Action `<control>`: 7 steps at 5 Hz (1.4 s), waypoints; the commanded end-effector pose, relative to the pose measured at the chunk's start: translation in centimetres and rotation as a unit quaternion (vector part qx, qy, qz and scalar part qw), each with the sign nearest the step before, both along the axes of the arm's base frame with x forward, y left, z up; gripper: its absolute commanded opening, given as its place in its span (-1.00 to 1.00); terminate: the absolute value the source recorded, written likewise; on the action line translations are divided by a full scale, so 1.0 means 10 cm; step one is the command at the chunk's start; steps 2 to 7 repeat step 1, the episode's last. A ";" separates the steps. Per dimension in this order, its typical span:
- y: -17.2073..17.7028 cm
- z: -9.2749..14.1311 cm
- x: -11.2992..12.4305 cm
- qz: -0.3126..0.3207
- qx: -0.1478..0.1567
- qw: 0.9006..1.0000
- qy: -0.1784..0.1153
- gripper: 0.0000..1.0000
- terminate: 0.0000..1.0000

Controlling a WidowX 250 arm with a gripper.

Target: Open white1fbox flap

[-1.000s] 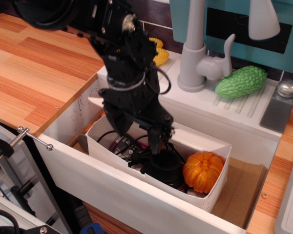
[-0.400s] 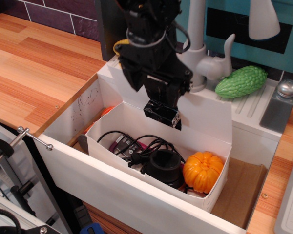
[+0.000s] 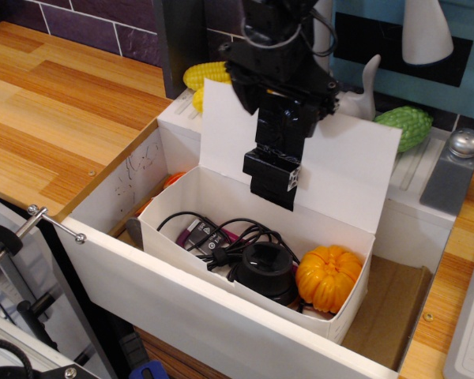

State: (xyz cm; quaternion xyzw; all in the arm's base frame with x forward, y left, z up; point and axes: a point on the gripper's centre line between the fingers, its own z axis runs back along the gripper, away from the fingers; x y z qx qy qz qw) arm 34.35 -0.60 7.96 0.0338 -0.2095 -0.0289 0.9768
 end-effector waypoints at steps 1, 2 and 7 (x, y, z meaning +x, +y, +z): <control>-0.10 0.10 0.30 -0.006 -0.011 1.000 -0.020 1.00 1.00; -0.10 0.10 0.30 -0.006 -0.011 1.000 -0.020 1.00 1.00; -0.10 0.10 0.30 -0.006 -0.011 1.000 -0.020 1.00 1.00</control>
